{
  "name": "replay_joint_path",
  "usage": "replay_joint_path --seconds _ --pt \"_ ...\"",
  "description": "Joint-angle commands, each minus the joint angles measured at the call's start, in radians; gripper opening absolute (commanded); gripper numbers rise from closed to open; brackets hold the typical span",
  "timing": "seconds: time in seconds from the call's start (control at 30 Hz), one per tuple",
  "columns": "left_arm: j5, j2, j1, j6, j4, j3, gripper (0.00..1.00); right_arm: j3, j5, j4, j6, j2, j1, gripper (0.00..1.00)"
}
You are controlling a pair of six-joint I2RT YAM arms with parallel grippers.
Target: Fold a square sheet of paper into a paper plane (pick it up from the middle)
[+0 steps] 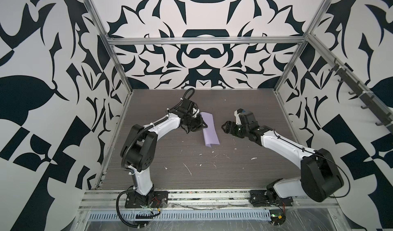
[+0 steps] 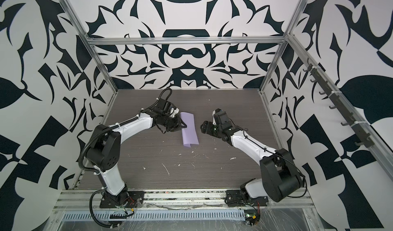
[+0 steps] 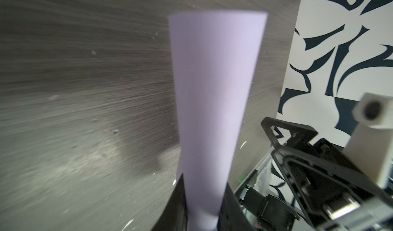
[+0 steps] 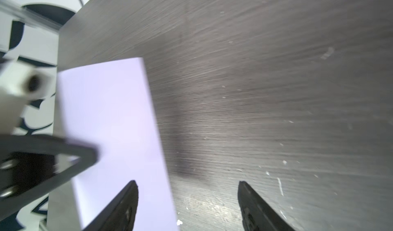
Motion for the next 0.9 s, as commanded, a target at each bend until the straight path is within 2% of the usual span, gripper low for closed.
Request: replay_joint_path --seconds 0.0,0.23,0.5,0.7,0.87 --pt "0.093 0.036 0.006 -0.05 0.11 -0.03 0.26 0.062 -0.128 0.005 -0.062 0.05 -0.003 0.69" --pt "0.093 0.089 0.031 -0.054 0.169 -0.094 0.27 0.114 -0.284 0.079 -0.001 0.208 0.0 0.48" --pt "0.07 0.111 0.047 -0.003 0.148 -0.125 0.31 0.174 -0.334 0.098 0.03 0.365 0.04 0.38" --pt "0.042 0.108 0.047 0.018 0.117 -0.125 0.34 0.184 -0.338 0.113 0.051 0.42 0.058 0.32" --pt "0.013 0.095 0.047 0.026 0.086 -0.123 0.43 0.182 -0.339 0.115 0.056 0.445 0.062 0.3"
